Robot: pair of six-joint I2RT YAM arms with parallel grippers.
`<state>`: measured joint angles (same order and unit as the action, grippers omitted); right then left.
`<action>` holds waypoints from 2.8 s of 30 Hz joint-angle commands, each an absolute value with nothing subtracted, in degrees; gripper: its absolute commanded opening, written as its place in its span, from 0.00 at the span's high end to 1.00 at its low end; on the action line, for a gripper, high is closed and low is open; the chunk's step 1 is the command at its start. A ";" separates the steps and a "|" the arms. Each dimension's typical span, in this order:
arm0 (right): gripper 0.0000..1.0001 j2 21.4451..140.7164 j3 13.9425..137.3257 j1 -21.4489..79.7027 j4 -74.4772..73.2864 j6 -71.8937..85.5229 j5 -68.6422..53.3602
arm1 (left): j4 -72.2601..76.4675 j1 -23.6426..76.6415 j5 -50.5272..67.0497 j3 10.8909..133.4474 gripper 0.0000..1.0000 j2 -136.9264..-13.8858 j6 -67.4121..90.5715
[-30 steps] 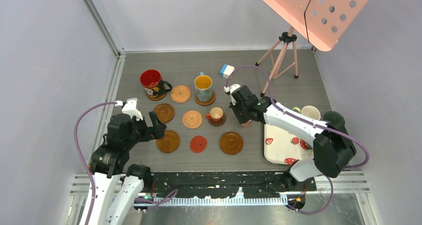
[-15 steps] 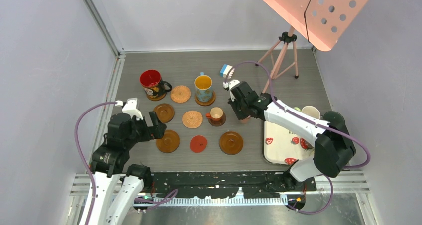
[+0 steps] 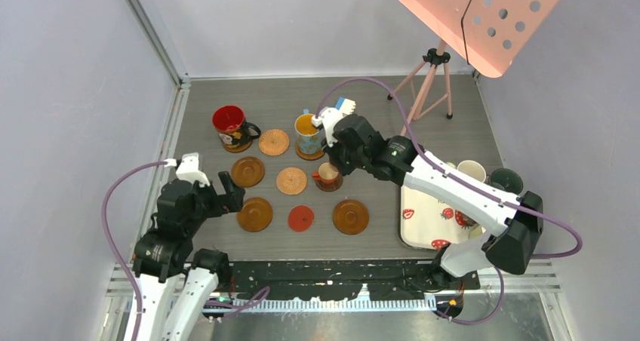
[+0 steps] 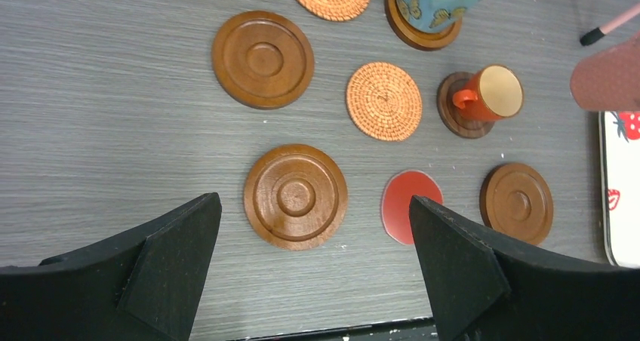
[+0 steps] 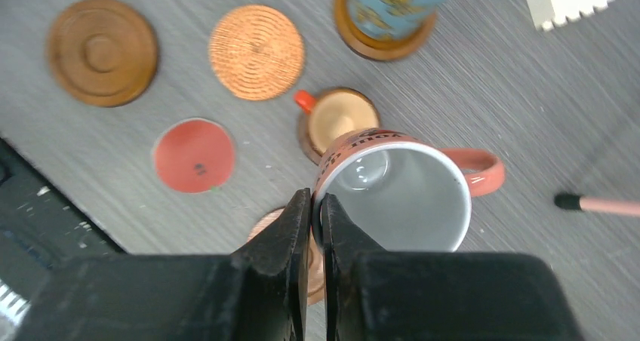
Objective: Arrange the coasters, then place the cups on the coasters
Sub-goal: Place the cup on the coaster, then pick up the cup from the tray.
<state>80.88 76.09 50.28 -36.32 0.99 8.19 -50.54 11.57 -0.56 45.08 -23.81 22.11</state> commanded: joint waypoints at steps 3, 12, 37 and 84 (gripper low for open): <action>0.94 81.68 84.93 59.20 -37.38 -0.71 9.85 | -51.11 11.54 -10.11 46.58 0.01 -17.60 22.48; 0.94 91.78 90.70 69.79 -40.16 7.55 15.30 | -50.02 11.43 -17.13 45.55 0.01 -4.87 23.47; 0.94 106.57 91.16 75.32 -37.66 19.18 18.83 | -50.89 11.43 -18.02 46.19 0.01 -5.07 23.47; 0.51 95.01 93.21 69.52 -45.14 20.74 27.15 | -47.68 11.46 -10.55 44.20 0.01 -7.14 22.55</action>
<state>102.56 95.20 72.99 -43.20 17.30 21.12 -51.31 11.57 -14.22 44.97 -5.74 23.46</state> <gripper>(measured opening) 0.487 0.992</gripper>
